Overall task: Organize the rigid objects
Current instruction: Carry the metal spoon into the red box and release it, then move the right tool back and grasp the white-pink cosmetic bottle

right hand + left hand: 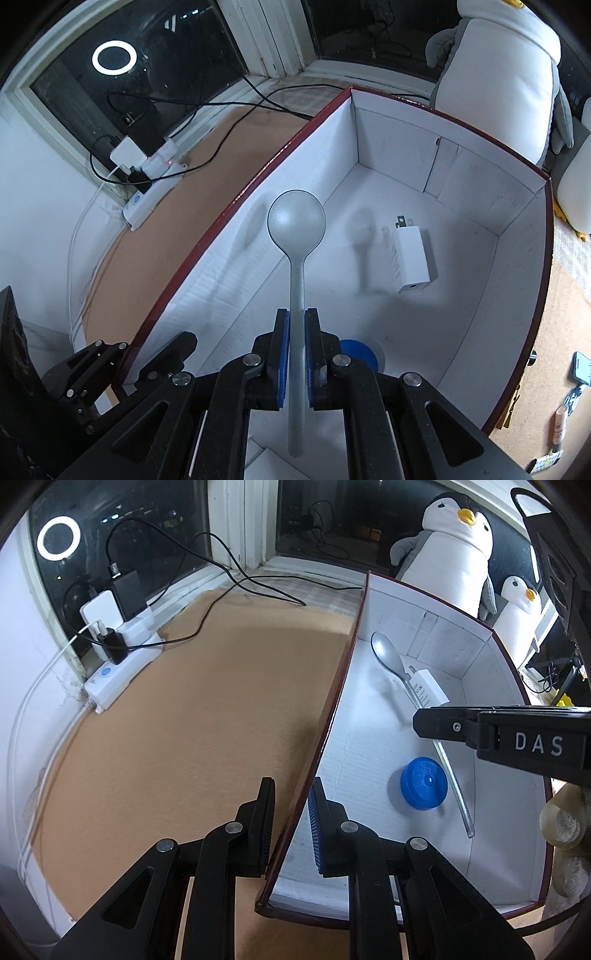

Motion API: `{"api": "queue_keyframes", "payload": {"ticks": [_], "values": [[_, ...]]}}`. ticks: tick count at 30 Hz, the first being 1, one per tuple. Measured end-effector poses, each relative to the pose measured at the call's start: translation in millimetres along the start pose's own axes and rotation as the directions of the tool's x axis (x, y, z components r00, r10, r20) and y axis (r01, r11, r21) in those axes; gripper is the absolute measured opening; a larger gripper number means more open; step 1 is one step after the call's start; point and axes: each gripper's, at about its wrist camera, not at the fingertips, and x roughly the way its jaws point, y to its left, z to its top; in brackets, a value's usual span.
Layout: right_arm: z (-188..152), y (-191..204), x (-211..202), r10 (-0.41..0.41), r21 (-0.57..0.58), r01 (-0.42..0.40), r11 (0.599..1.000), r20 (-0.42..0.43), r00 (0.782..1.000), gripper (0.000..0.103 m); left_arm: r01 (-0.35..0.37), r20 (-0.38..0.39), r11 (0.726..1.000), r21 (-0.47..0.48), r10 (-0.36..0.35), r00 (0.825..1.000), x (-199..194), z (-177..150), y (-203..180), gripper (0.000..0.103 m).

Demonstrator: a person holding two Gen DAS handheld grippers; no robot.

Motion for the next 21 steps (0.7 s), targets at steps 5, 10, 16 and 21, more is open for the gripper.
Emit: {"api": "queue_keyframes", "payload": {"ticks": [5, 10, 16, 21], "values": [[0.0, 5.8, -3.8, -0.022, -0.025, 0.023, 0.999, 0.025, 0.999, 0.038, -0.003, 0.000, 1.000, 0.002, 0.003, 1.000, 0.8, 0.2, -0.1, 0.017], [-0.9, 3.7, -13.7, -0.019, -0.025, 0.020, 0.999, 0.054, 0.998, 0.044, -0.004, -0.001, 1.000, 0.005, 0.004, 1.000, 0.9, 0.2, 0.1, 0.017], [-8.7, -4.0, -34.5, 0.007, -0.005, -0.007, 1.000, 0.100, 0.995, 0.045, -0.014, -0.005, 1.000, 0.016, 0.014, 1.000, 0.8, 0.2, 0.0, 0.017], [-20.5, -14.1, -63.0, 0.015, 0.007, -0.016, 1.000, 0.155, 0.988, 0.045, -0.026, -0.012, 0.999, 0.028, 0.027, 1.000, 1.0, 0.4, -1.6, 0.017]]}}
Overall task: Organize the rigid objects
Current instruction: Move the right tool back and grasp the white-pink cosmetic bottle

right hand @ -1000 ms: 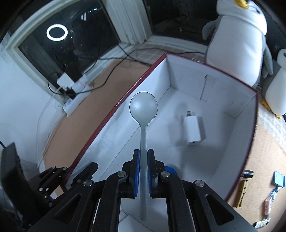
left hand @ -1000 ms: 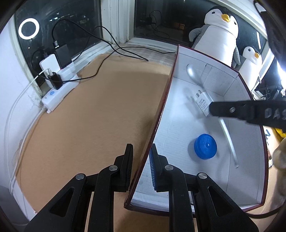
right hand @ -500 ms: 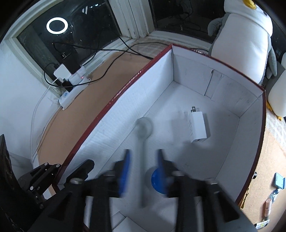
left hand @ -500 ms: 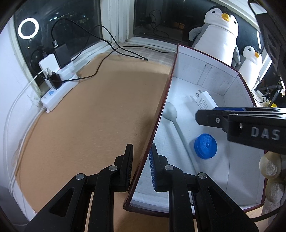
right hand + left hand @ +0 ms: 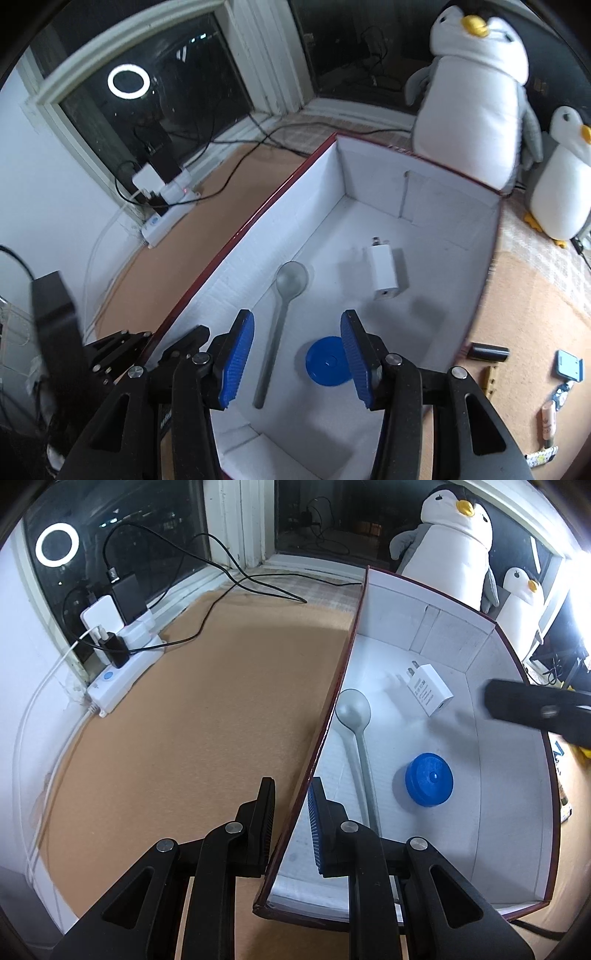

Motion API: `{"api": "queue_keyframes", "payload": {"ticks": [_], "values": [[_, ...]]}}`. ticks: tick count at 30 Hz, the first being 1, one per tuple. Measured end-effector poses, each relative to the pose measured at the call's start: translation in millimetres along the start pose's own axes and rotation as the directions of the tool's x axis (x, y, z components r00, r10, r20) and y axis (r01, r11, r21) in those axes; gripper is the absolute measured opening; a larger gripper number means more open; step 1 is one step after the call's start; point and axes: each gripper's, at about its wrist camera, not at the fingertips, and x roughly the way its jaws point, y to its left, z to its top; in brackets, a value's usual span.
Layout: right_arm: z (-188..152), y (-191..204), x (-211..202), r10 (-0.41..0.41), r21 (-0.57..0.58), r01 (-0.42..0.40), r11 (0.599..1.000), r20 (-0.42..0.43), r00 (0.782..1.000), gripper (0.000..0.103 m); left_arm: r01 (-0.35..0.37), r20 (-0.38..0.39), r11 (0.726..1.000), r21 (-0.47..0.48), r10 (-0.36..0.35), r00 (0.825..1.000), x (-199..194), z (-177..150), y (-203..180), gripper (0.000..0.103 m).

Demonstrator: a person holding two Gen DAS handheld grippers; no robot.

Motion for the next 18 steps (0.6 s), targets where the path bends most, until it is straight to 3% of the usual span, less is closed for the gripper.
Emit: {"api": "queue_keyframes", "payload": {"ticks": [9, 18], "values": [[-27.7, -44.8, -50.5, -0.018, 0.091, 0.011, 0.996, 0.077, 0.997, 0.046, -0.020, -0.007, 1.000, 0.010, 0.021, 1.000, 0.0, 0.2, -2.1, 0.017], [-68.5, -111.2, -93.3, -0.127, 0.183, 0.101, 0.978, 0.135, 0.983, 0.046, -0.044, -0.015, 0.999, 0.025, 0.044, 0.999, 1.0, 1.7, -5.4, 0.017]]}}
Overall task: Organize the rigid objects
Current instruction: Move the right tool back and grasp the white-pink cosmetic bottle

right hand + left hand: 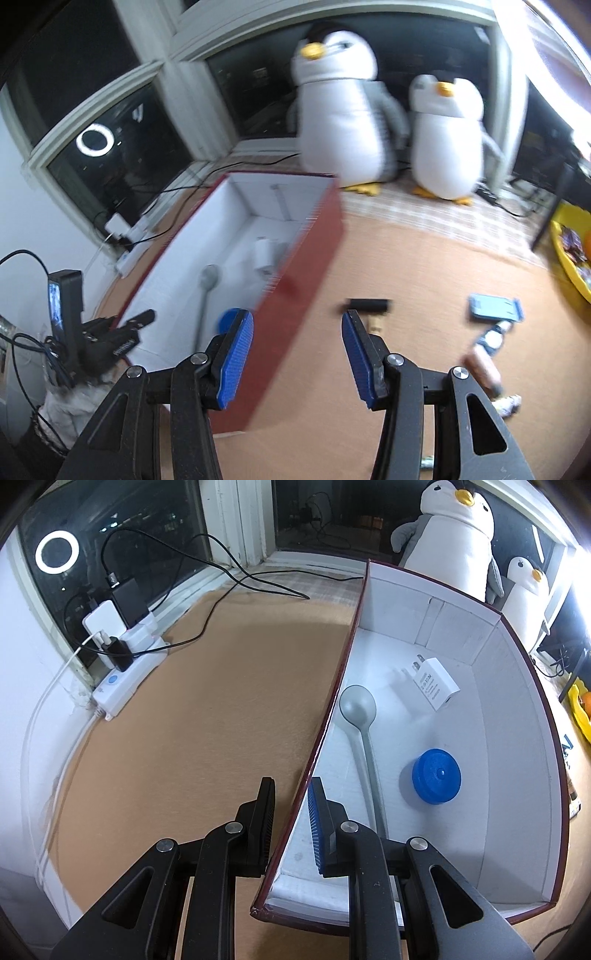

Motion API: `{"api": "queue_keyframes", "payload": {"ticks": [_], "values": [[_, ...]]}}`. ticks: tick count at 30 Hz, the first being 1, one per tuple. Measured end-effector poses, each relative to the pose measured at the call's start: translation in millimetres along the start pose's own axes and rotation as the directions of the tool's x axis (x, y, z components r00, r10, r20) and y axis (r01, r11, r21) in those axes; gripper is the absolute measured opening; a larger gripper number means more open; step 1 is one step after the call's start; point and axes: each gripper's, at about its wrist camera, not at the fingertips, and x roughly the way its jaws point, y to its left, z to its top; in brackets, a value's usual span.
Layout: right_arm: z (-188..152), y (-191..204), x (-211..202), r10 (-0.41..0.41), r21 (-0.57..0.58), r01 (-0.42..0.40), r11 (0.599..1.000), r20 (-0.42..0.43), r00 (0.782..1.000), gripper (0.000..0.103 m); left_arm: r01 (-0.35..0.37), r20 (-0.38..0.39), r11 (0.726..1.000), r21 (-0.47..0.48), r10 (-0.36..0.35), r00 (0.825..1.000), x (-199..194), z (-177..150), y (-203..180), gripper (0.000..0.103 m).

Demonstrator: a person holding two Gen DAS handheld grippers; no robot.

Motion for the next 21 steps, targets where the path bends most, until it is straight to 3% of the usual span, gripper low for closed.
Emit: {"api": "queue_keyframes", "payload": {"ticks": [12, 17, 21], "values": [[-38.2, -120.1, -24.3, -0.155, 0.126, 0.157, 0.979, -0.029, 0.987, 0.046, -0.040, -0.022, 0.999, 0.020, 0.040, 0.999, 3.6, 2.6, -5.8, 0.017], [-49.1, -143.3, -16.1, -0.217, 0.085, 0.224, 0.971, -0.080, 0.973, 0.046, -0.058, -0.031, 0.998, 0.028, 0.058, 0.998, 4.3, 2.8, -8.1, 0.017], [-52.0, -157.7, -1.6, -0.200, 0.083, 0.213, 0.974, -0.140, 0.970, 0.046, -0.070, -0.039, 0.997, 0.027, 0.071, 0.997, 5.2, 3.4, -9.6, 0.018]]}}
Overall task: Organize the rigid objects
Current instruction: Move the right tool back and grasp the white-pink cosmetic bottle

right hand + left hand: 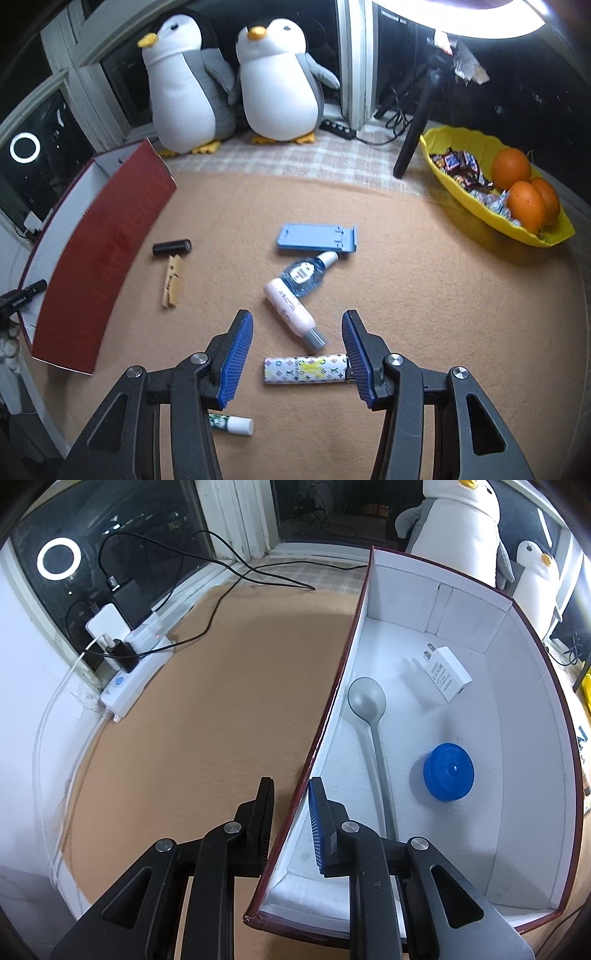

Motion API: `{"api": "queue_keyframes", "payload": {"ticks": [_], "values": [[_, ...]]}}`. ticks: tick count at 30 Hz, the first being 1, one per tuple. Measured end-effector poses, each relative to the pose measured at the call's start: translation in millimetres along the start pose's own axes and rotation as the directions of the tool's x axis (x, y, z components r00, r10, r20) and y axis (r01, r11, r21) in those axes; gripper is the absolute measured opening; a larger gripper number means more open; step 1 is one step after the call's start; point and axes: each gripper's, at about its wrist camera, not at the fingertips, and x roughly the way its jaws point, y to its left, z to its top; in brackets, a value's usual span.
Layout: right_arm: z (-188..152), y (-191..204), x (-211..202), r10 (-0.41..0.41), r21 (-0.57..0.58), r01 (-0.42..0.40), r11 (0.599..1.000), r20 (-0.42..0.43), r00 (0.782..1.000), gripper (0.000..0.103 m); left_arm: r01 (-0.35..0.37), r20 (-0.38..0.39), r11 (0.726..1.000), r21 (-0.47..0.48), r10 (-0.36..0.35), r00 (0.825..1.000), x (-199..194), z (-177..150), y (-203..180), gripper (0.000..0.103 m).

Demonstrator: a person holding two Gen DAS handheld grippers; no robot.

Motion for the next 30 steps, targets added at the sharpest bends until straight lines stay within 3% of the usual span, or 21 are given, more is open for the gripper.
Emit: {"api": "queue_keyframes", "payload": {"ticks": [11, 15, 20, 23, 30], "values": [[4.9, 5.0, 39.2, 0.003, -0.099, -0.013, 0.995, -0.098, 0.995, 0.045, -0.029, -0.011, 1.000, 0.001, 0.029, 1.000, 0.8, 2.3, -5.4, 0.018], [8.4, 6.9, 53.4, 0.001, -0.139, -0.018, 0.990, -0.121, 0.993, 0.037, -0.034, -0.013, 0.999, -0.003, 0.034, 0.999, 0.7, 2.1, -5.9, 0.018], [11.4, 10.3, 63.7, -0.013, -0.172, -0.012, 0.985, -0.144, 0.990, 0.035, -0.034, -0.013, 0.999, -0.003, 0.034, 0.999, 0.9, 2.1, -5.4, 0.019], [12.1, 11.5, 69.6, -0.015, -0.182, -0.014, 0.983, -0.161, 0.987, 0.027, -0.033, -0.013, 0.999, -0.003, 0.033, 0.999, 1.0, 2.2, -5.5, 0.019], [14.6, 17.6, 74.3, -0.023, -0.202, -0.013, 0.979, -0.174, 0.985, 0.024, -0.031, -0.012, 1.000, -0.006, 0.030, 0.999, 0.9, 1.6, -5.3, 0.019]]}}
